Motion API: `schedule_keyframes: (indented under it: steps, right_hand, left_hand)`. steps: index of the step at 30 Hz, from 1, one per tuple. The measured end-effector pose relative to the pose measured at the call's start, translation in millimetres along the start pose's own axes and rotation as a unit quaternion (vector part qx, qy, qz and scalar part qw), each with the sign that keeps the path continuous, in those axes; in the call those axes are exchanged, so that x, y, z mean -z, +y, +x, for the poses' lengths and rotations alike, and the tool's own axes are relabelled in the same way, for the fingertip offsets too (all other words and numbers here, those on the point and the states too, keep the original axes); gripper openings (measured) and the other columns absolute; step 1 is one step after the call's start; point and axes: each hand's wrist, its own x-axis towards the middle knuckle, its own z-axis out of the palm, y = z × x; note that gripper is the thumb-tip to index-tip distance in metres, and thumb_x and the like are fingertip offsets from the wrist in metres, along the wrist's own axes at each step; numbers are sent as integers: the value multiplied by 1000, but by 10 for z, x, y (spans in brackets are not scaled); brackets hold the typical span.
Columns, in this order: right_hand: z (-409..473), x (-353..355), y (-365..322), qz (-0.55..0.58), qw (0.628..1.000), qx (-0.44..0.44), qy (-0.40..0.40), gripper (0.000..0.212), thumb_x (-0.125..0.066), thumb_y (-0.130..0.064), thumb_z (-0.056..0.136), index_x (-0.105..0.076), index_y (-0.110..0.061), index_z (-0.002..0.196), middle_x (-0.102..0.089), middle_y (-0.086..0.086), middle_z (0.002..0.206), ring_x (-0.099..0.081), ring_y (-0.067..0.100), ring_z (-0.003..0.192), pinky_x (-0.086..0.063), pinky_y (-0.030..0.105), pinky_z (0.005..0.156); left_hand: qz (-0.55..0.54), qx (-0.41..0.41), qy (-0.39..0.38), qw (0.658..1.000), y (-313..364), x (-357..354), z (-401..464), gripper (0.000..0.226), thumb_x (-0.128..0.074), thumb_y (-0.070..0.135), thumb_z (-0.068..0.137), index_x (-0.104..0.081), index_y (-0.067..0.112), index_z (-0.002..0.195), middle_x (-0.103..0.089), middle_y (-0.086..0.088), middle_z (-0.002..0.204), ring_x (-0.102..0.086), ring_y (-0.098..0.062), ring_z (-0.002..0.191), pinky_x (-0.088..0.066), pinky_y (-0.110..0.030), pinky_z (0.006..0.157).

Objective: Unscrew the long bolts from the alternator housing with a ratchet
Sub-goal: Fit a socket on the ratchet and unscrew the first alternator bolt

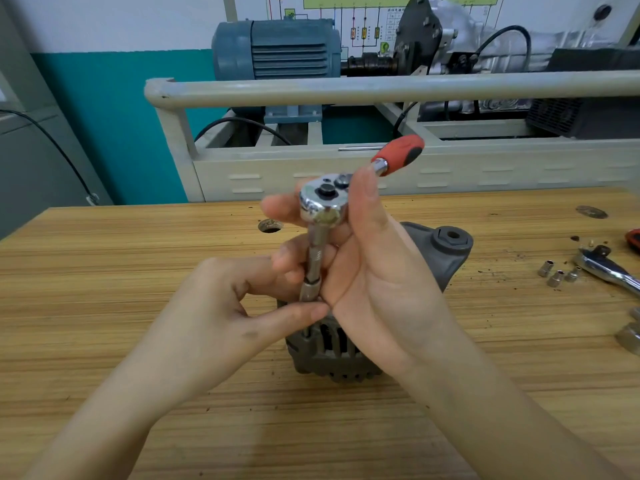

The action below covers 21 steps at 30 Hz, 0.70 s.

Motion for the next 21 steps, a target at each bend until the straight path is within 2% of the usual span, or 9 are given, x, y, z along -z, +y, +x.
schedule_keyframes:
  steps: [3, 7, 12, 16, 18, 21]
  right_hand:
    - [-9, -5, -10, -13, 1000, 20, 16, 35, -65, -40, 62, -64, -11, 81, -67, -3, 76, -59, 6, 58, -48, 17, 54]
    - [-38, 4, -28, 0, 999, 38, 27, 32, -69, -29, 54, -62, -12, 80, -64, -1, 77, -58, 8, 60, -48, 20, 56]
    - [-7, -8, -22, -33, 999, -6, -8, 40, -57, -45, 74, -59, -8, 90, -68, -6, 77, -61, 6, 61, -49, 21, 62]
    - [5, 18, -23, -2, 1000, -20, -20, 36, -46, -46, 76, -63, -16, 84, -70, -2, 81, -63, 9, 62, -51, 23, 64]
    - [-4, 7, -17, -5, 1000, -16, -20, 32, -50, -45, 74, -64, -17, 82, -69, -2, 82, -62, 9, 62, -51, 22, 62]
    - [-27, -26, -10, -25, 1000, 12, -6, 25, -66, -37, 69, -63, -15, 80, -67, -1, 80, -59, 8, 61, -49, 19, 57]
  left_hand:
    - [18, 9, 30, 999, -20, -16, -2, 35, -63, 54, 55, -73, 24, 69, -71, 13, 76, -65, 0, 74, -49, -15, 69]
    - [14, 21, 40, 999, -23, -33, -3, 34, -62, 55, 54, -72, 27, 70, -71, 16, 75, -65, 2, 74, -49, -12, 68]
    - [4, 3, 7, 1000, 6, -7, -9, 33, -61, 52, 61, -67, 36, 90, -70, 23, 81, -64, 6, 82, -46, -9, 76]
    - [-11, 7, -8, 1000, 11, 9, -9, 31, -61, 50, 62, -69, 35, 88, -70, 23, 80, -64, 7, 82, -45, -7, 76]
    - [-2, 6, -1, 1000, 12, 9, -10, 32, -61, 51, 61, -68, 36, 87, -70, 23, 78, -64, 7, 80, -45, -7, 75]
    - [11, 6, 15, 1000, -4, -3, -20, 33, -61, 53, 58, -71, 30, 79, -70, 22, 79, -64, 7, 79, -46, -8, 74]
